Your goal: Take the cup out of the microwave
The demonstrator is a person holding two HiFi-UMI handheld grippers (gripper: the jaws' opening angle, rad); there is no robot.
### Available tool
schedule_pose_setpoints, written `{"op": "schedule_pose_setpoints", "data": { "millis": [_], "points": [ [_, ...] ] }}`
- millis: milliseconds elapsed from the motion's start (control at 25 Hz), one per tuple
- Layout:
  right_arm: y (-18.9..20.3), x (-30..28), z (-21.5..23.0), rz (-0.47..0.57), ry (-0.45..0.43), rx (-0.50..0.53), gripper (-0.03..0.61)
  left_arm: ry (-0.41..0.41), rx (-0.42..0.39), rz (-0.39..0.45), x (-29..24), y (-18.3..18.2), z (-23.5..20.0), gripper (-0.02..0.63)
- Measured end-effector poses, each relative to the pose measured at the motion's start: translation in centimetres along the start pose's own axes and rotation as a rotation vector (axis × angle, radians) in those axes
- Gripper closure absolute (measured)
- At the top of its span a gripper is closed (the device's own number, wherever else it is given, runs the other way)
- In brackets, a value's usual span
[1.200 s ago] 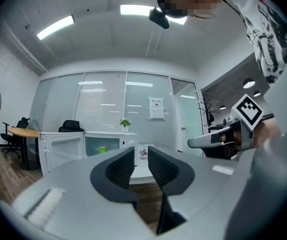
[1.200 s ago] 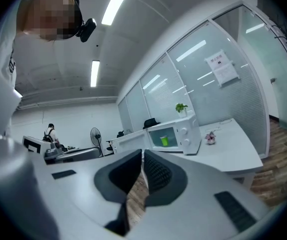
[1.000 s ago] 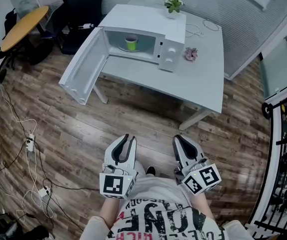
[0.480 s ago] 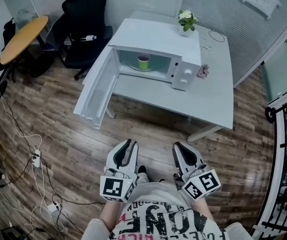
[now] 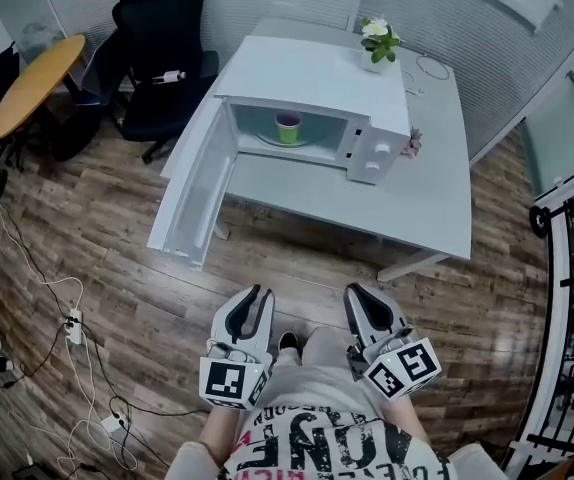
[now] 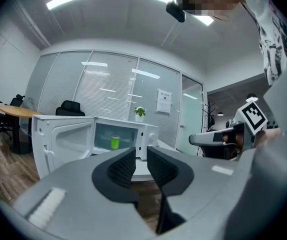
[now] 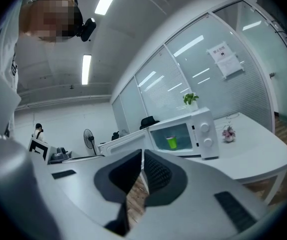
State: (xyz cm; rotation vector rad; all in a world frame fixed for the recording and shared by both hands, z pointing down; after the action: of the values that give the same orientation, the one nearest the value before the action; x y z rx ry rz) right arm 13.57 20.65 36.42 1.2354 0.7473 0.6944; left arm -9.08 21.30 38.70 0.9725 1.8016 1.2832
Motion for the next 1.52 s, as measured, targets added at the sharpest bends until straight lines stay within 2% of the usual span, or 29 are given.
{"op": "schedule_pose_setpoints", "data": {
  "millis": [320,840,1080,1520],
  "points": [
    [0.2,-1.6,2.2,-0.024,0.010,-0.013,0.557,-0.010,0.009,-0.003,-2.3,-0.2,-0.6,0.535],
    [-1.9,-8.1,8.6,-0.021,-0.072,-0.010,0.557,-0.072,-0.013,0.057,-10.1,-2.6,-2.0,0.534],
    [-2.2,-10.0,11.7,-0.043,-0.092,-0.008,0.557,-0.095,-0.011,0.059,-13.1,-2.7,-1.8,0.534],
    [-1.6,-11.7,14.8,-0.083,-0.123,-0.007,0.557,-0.130,-0.013,0.052,-15.6,-2.1,-1.7,0.535]
  ]
}}
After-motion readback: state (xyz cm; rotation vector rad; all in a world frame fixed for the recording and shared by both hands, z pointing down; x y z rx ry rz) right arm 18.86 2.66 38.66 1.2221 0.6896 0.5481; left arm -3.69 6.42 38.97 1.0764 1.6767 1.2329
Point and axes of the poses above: the fingertips, and each gripper's own axes: x backward along the fingers, z to its right, y out of its underside, the point moved 8 cm from there along x, backward along the fingers, and after that the axes turned 7 degrees about x, right-handed, at the moved point
